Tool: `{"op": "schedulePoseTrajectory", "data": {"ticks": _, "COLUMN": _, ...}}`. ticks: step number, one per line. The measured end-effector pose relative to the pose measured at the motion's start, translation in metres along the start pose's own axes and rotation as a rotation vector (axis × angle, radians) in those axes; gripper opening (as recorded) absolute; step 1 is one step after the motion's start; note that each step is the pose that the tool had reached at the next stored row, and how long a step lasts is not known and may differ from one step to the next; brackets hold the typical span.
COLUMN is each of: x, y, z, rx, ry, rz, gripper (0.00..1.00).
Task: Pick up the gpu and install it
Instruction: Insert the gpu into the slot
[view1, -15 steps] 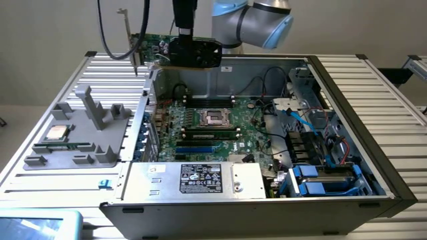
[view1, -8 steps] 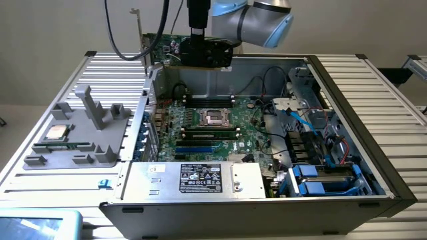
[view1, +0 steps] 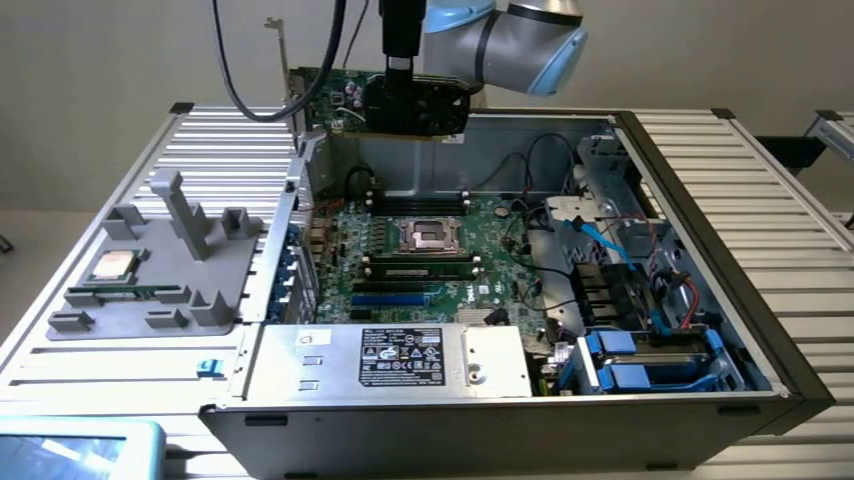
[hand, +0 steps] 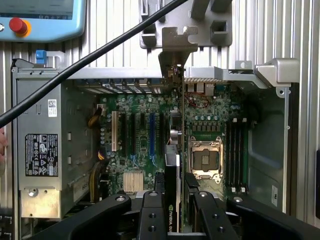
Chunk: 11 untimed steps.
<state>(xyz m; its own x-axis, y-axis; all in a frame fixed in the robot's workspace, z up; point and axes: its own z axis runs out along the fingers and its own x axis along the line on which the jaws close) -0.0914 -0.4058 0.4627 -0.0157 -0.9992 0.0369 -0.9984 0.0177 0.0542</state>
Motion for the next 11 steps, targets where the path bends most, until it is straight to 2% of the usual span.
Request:
{"op": "schedulePoseTrajectory", "data": {"ticks": 8, "x": 0.0001, "y": -0.0005, "z": 0.0001, "rx": 0.0001, "ry": 0.0001, "rz": 0.0, "gripper": 0.25}}
{"op": "schedulePoseTrajectory", "data": {"ticks": 11, "x": 0.0002, "y": -0.0026, "z": 0.0016, "rx": 0.0029, "ry": -0.0002, "rz": 0.0, "gripper": 0.25}}
